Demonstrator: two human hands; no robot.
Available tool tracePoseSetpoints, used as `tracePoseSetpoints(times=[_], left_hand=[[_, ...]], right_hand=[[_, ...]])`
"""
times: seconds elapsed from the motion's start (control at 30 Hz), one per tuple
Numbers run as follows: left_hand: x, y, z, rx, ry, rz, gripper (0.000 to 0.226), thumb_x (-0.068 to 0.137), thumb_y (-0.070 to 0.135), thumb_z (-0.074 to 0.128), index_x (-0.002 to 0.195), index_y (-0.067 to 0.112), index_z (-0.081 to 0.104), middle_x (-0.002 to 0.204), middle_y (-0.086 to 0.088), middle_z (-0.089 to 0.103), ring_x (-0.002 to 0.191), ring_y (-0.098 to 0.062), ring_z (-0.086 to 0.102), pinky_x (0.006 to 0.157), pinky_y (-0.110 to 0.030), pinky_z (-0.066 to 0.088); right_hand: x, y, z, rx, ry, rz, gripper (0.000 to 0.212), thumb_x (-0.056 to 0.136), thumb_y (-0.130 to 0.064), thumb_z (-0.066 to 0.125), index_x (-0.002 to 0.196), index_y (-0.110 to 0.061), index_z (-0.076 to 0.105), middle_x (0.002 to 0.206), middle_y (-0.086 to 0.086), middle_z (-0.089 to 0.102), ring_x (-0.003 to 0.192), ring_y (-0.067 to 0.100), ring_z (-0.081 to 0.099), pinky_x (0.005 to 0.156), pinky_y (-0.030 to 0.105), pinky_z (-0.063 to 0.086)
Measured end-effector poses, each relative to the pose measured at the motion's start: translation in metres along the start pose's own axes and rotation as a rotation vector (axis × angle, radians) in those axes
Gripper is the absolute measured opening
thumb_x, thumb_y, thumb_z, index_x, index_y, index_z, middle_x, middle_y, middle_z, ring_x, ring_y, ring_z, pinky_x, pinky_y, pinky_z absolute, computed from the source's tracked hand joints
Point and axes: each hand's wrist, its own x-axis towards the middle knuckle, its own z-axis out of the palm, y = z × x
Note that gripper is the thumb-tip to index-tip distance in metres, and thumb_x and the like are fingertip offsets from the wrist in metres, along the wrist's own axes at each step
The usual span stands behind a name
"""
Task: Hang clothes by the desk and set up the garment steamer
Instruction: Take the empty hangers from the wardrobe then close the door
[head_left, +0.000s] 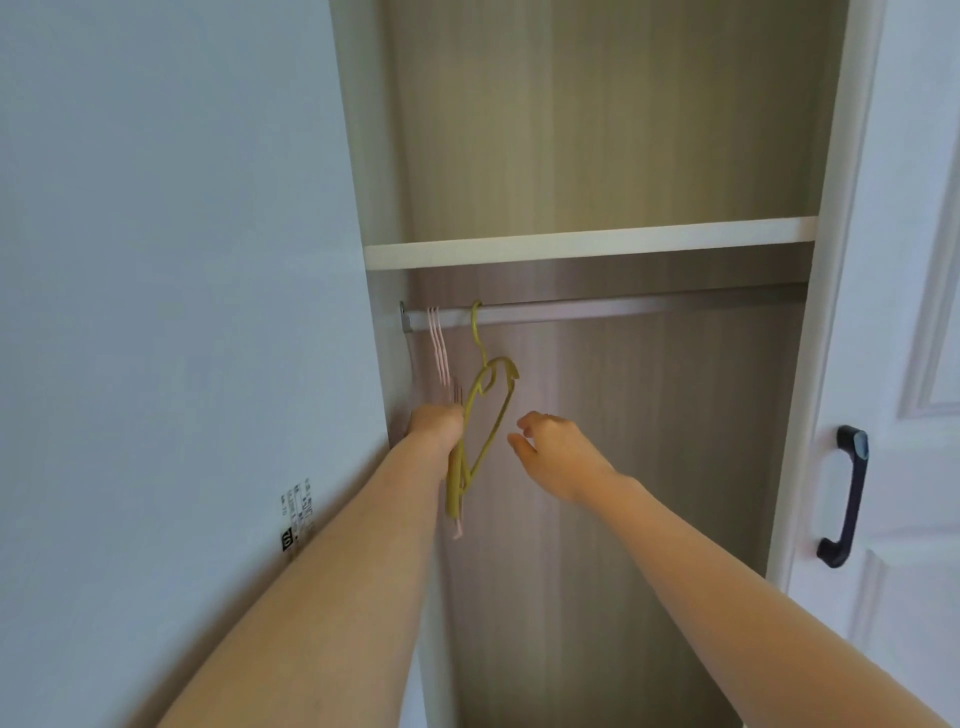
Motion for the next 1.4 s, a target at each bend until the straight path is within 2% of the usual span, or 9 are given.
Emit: tracePoseSetpoints(times=[0.17, 0.3, 0.5, 0.57, 0.73, 0.93, 1.07, 1.17, 1.4], left_hand=[[-0.006, -0.003, -0.002, -0.121, -0.083, -0.083, 0.024, 0.092, 0.008, 0.038, 0.102, 0.006, 0.061, 0.080, -0.012, 0.061, 0.061, -0.023, 0.054, 0.056, -0.027, 0.046], [-0.003, -0.005, 0.002, -0.150, -0.103, -0.085, 0.015, 0.094, 0.001, 0.042, 0.083, 0.004, 0.053, 0.073, -0.011, 0.058, 0.061, -0.022, 0.055, 0.056, -0.029, 0.047], [0.004, -0.010, 0.004, -0.111, -0.077, -0.059, 0.011, 0.091, -0.002, 0.049, 0.093, 0.004, 0.058, 0.075, -0.012, 0.061, 0.062, -0.021, 0.057, 0.059, -0.030, 0.050], [0.006, -0.011, 0.002, -0.107, -0.074, -0.065, 0.012, 0.091, 0.001, 0.050, 0.084, 0.006, 0.058, 0.078, -0.012, 0.062, 0.062, -0.020, 0.055, 0.060, -0.029, 0.048], [0.010, -0.013, 0.003, -0.126, -0.054, -0.067, 0.014, 0.092, 0.008, 0.049, 0.089, 0.007, 0.062, 0.094, -0.013, 0.063, 0.066, -0.021, 0.053, 0.056, -0.026, 0.046], [0.012, -0.011, 0.009, -0.218, -0.053, -0.061, 0.025, 0.091, 0.008, 0.050, 0.114, 0.004, 0.059, 0.092, -0.015, 0.065, 0.066, -0.021, 0.059, 0.055, -0.027, 0.051], [0.012, -0.003, 0.012, -0.306, -0.069, -0.064, 0.009, 0.093, 0.003, 0.049, 0.090, 0.003, 0.057, 0.073, -0.011, 0.059, 0.059, -0.022, 0.056, 0.056, -0.029, 0.050], [0.019, 0.002, 0.015, -0.416, -0.086, -0.086, 0.010, 0.096, 0.003, 0.046, 0.100, 0.001, 0.055, 0.074, -0.011, 0.057, 0.058, -0.022, 0.055, 0.056, -0.031, 0.049], [0.044, 0.001, 0.017, -0.525, -0.063, -0.152, 0.025, 0.098, 0.002, 0.035, 0.081, 0.005, 0.054, 0.064, -0.006, 0.053, 0.045, -0.013, 0.042, 0.034, -0.013, 0.037]], right_hand=[[0.015, -0.020, -0.003, 0.223, 0.025, 0.089, 0.042, 0.100, -0.038, 0.037, 0.073, -0.008, 0.049, 0.076, 0.010, 0.056, 0.077, 0.032, 0.054, 0.066, 0.034, 0.042], [0.026, -0.032, -0.002, 0.280, 0.034, 0.151, 0.047, 0.098, -0.042, 0.042, 0.061, -0.013, 0.039, 0.067, 0.006, 0.049, 0.068, 0.024, 0.048, 0.063, 0.030, 0.037], [0.040, -0.033, 0.008, 0.351, -0.026, 0.216, 0.015, 0.087, -0.014, 0.057, 0.088, -0.001, 0.063, 0.093, 0.017, 0.067, 0.090, 0.033, 0.063, 0.082, 0.039, 0.053], [0.038, -0.031, 0.012, 0.437, -0.019, 0.215, 0.012, 0.087, -0.011, 0.053, 0.081, -0.009, 0.063, 0.095, 0.017, 0.071, 0.092, 0.032, 0.066, 0.086, 0.045, 0.054], [0.036, -0.032, 0.017, 0.655, -0.096, 0.227, 0.016, 0.091, -0.006, 0.052, 0.090, 0.003, 0.066, 0.089, 0.024, 0.069, 0.076, 0.030, 0.065, 0.078, 0.048, 0.058], [0.034, -0.028, 0.018, 0.640, -0.102, 0.249, 0.021, 0.092, -0.013, 0.057, 0.093, 0.006, 0.067, 0.069, 0.010, 0.062, 0.058, 0.020, 0.060, 0.060, 0.033, 0.057], [0.032, -0.029, 0.015, 0.677, -0.131, 0.279, 0.019, 0.093, -0.012, 0.049, 0.083, -0.001, 0.062, 0.069, 0.009, 0.058, 0.058, 0.019, 0.057, 0.065, 0.035, 0.057], [0.031, -0.029, 0.012, 0.673, -0.127, 0.288, 0.021, 0.092, -0.010, 0.043, 0.077, -0.006, 0.057, 0.068, 0.009, 0.057, 0.054, 0.019, 0.052, 0.056, 0.032, 0.050], [0.029, -0.028, 0.004, 0.752, -0.102, 0.321, 0.031, 0.099, -0.023, 0.035, 0.095, -0.003, 0.059, 0.061, 0.004, 0.042, 0.049, 0.017, 0.041, 0.046, 0.028, 0.041]])
